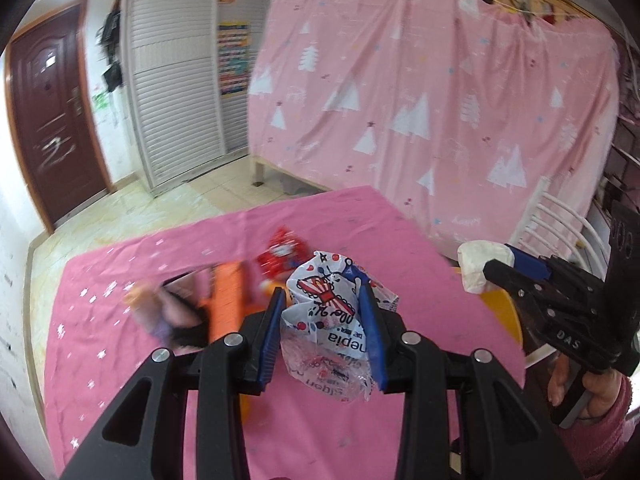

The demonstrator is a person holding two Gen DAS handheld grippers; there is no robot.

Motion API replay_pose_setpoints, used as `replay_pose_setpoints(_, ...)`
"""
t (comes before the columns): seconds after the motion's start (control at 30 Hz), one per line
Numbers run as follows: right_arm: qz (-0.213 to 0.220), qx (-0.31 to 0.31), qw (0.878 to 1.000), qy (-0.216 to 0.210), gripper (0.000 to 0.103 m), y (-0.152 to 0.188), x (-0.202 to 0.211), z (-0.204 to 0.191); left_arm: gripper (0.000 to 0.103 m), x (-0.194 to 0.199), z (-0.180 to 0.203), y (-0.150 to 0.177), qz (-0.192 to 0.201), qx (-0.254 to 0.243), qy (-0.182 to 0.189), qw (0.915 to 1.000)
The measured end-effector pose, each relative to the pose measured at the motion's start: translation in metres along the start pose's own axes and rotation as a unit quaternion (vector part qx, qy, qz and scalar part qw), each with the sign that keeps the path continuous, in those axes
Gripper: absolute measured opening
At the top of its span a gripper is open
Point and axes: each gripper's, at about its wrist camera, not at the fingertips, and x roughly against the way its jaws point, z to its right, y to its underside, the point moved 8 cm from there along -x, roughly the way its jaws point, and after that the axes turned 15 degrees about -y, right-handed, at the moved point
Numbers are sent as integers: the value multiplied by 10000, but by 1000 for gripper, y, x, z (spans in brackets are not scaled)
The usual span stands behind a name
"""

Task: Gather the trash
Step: 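Carry the wrapper and white ball in both grippers over the yellow bin, then open both grippers to drop the wrapper and ball into the bin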

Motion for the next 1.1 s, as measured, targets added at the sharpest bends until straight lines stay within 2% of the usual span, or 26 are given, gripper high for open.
replay_pose_setpoints(0.33,110,-369,9970,673,43,13,35,71,31,-15,93,-19,-94,-394,425,9983)
replay_pose_setpoints(0.47,93,-516,9955,785,43,20,38,91,31,-24,126,-27,-163,-454,575,9972)
replay_pose_setpoints(0.7,100,-838,9917,969,43,31,47,128,31,-44,189,-41,-478,-515,1071,9918)
replay_pose_setpoints(0.93,134,-1110,9884,1032,44,39,52,146,31,-58,231,-45,-566,-613,1129,9901)
replay_pose_setpoints(1.0,174,-1125,9880,1043,49,37,55,147,38,-60,239,-47,-624,-631,1177,9891)
replay_pose_setpoints(1.03,205,-1120,9876,1078,58,37,57,149,42,-60,243,-47,-632,-637,1203,9887)
replay_pose_setpoints(1.1,265,-1133,9868,1125,60,36,61,151,55,-60,246,-51,-594,-620,1185,9892)
